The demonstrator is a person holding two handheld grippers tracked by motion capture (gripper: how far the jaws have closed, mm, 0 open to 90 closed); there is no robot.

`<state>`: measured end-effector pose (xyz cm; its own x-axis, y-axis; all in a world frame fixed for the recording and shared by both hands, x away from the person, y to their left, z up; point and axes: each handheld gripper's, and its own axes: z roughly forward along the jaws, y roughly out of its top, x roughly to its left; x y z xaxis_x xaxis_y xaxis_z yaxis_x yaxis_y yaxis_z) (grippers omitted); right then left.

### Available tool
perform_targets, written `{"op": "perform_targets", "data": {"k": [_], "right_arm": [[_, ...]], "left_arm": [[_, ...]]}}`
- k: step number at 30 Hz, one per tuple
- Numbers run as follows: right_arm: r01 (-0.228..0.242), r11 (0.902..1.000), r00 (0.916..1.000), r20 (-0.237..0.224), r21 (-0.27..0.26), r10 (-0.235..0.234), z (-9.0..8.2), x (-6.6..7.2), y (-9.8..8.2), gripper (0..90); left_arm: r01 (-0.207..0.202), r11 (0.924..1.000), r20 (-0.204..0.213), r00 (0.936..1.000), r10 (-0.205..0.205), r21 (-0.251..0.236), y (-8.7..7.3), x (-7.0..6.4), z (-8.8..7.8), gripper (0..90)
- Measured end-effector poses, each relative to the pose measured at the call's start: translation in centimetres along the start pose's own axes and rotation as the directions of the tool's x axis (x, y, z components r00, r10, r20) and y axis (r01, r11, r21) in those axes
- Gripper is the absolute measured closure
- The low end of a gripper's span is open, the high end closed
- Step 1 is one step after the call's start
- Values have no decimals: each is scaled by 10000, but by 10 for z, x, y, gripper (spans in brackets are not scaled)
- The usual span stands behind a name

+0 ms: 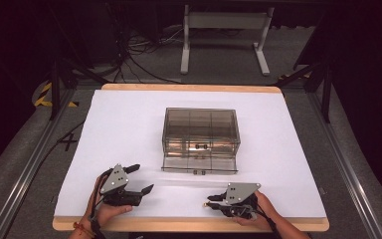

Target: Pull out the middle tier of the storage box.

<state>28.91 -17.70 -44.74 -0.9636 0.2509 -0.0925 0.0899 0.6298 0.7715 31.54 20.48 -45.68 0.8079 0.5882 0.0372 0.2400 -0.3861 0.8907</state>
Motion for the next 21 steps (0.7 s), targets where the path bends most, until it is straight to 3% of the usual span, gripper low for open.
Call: {"op": "perform_targets", "data": {"k": [12, 21], "right_arm": [[12, 9997, 9999, 162, 242, -16, 5, -1, -1, 861], [-23, 10000, 9988, 488, 11, 23, -6, -4, -2, 863]], "left_arm": [[21, 9999, 143, 9999, -23, 103, 0, 0, 1, 193], [-21, 9997, 168, 9999, 17, 227, 1, 0, 3, 191]]}}
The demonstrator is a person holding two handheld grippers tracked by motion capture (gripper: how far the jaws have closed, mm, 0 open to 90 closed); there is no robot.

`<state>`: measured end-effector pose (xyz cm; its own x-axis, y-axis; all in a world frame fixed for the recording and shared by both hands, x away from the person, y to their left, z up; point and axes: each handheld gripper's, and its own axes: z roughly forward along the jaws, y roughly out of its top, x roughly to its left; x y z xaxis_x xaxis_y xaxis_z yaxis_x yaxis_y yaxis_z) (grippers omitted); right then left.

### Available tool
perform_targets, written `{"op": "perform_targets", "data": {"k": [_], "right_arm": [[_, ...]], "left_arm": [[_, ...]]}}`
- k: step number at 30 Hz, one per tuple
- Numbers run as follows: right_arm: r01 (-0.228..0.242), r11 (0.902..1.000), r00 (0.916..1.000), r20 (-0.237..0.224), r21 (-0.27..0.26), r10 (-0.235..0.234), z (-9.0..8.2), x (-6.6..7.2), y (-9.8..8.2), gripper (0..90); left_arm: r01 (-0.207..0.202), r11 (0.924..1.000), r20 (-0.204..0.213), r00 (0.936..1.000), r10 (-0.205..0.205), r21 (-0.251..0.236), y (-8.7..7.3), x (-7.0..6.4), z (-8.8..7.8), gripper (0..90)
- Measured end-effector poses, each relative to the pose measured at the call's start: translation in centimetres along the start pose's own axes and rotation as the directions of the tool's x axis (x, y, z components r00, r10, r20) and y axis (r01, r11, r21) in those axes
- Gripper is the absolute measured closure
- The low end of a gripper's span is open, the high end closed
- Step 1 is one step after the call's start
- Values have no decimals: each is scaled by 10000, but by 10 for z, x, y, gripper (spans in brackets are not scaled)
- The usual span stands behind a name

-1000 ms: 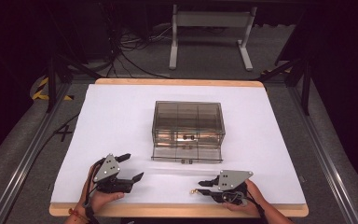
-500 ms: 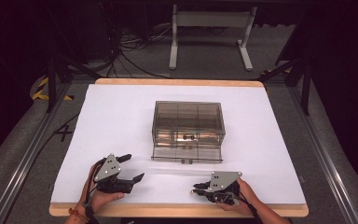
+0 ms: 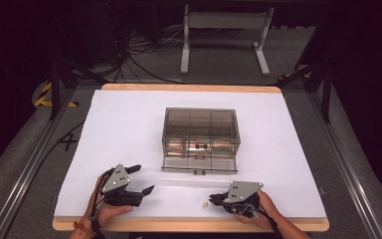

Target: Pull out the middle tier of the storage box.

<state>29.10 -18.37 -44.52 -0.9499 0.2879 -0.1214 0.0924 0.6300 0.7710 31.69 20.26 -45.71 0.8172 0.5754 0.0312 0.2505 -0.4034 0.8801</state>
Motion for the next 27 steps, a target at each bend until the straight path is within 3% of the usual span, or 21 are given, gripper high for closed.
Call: {"op": "perform_targets", "data": {"k": [12, 27], "right_arm": [[-161, 9984, 9989, 437, -540, 185, -20, -3, 2, 864], [-245, 9939, 9952, 920, -1073, 344, -34, -12, 14, 865]], "left_arm": [[260, 9995, 26, 9997, -261, 161, 0, 1, 2, 186], [11, 10000, 62, 10000, -11, 54, 0, 0, 1, 185]]}}
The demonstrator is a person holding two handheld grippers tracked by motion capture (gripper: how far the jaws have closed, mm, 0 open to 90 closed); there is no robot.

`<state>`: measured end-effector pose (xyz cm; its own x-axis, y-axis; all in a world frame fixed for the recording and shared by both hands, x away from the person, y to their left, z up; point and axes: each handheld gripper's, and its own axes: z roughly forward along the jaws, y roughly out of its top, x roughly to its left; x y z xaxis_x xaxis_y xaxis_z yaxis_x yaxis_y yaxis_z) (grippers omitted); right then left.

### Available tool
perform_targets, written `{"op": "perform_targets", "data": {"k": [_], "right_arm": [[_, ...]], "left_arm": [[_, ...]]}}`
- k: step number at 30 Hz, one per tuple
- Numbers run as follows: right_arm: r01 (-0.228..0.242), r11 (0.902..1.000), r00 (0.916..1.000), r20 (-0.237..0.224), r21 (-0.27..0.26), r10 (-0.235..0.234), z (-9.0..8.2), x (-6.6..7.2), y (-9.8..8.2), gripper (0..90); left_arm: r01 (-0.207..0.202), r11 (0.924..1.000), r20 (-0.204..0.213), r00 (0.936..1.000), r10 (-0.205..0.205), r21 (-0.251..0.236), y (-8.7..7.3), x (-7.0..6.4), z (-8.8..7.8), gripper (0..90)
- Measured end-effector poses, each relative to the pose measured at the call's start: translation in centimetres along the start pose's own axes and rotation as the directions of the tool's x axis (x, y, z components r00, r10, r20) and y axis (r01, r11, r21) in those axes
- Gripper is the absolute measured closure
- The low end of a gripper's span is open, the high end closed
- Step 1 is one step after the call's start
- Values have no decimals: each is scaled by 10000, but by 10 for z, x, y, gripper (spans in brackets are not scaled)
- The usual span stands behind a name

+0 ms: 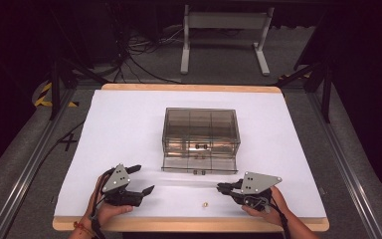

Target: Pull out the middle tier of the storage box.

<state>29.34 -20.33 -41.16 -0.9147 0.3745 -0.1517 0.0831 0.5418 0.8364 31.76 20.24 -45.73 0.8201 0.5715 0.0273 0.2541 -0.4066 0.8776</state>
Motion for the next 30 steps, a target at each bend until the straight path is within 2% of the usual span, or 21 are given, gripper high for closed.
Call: {"op": "perform_targets", "data": {"k": [10, 12, 14, 19, 20, 30], "right_arm": [[65, 9996, 9996, 275, -283, -57, -3, -8, 13, 865], [103, 9995, 9995, 308, -303, -93, -3, -9, 16, 865], [209, 9992, 9992, 362, -348, -196, -1, -11, 21, 865], [136, 9984, 9988, 483, -550, -110, -2, -16, 30, 865], [176, 9983, 9986, 513, -559, -148, -2, -16, 31, 865], [137, 9976, 9972, 738, -672, -87, -7, -23, 38, 865]], "left_arm": [[58, 10000, 34, 10000, -58, 1, 0, -1, 0, 172], [-80, 9999, -16, 10000, 80, -120, -1, -1, -1, 172], [-29, 9998, -24, 10000, 29, -187, -1, -2, -2, 172], [-57, 9997, -44, 10000, 56, -254, -2, -2, -2, 171], [-170, 9996, -102, 9998, 167, -246, -1, -2, -3, 171], [-123, 9997, -127, 9998, 120, -210, -1, -1, -2, 171]]}}
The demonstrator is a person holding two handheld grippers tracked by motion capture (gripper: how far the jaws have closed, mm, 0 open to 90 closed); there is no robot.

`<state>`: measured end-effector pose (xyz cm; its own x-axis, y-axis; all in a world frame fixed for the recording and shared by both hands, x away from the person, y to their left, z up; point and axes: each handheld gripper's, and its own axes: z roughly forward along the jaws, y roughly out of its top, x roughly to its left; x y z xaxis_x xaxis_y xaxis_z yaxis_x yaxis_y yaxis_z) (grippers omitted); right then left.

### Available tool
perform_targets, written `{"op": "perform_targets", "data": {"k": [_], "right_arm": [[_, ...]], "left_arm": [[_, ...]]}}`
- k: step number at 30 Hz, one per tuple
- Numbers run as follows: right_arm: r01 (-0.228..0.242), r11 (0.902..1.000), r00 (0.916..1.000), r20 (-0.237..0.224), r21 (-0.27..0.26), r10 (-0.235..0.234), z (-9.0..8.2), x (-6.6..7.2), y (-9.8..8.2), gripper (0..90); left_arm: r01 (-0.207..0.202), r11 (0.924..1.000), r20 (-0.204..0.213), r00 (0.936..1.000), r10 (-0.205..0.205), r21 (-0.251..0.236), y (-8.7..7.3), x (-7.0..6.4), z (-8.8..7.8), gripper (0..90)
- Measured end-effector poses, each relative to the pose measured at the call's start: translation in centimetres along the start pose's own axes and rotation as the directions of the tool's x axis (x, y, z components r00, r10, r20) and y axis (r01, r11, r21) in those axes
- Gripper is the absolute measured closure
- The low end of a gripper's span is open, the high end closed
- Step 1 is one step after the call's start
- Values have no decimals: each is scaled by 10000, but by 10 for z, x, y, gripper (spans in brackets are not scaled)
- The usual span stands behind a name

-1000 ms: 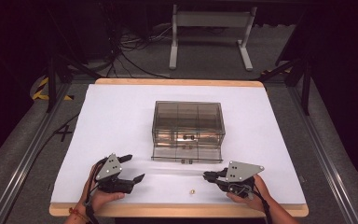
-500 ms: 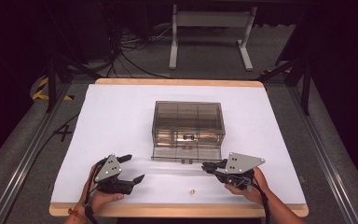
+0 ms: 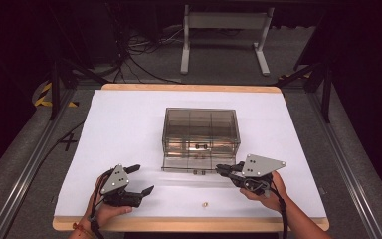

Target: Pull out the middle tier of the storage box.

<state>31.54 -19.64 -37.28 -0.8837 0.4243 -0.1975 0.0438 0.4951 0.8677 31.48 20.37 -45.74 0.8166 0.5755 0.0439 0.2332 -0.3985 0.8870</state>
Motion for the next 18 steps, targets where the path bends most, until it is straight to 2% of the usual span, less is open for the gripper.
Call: {"op": "perform_targets", "data": {"k": [5, 18], "right_arm": [[-37, 9999, 10000, 31, 93, 37, 6, -5, 3, 865], [70, 9997, 9999, -95, 218, -68, 32, -4, 14, 865]], "left_arm": [[-31, 10000, 13, 10000, 31, -30, 0, 0, 0, 172], [27, 10000, -5, 10000, -27, 15, 0, 0, 0, 172]]}}
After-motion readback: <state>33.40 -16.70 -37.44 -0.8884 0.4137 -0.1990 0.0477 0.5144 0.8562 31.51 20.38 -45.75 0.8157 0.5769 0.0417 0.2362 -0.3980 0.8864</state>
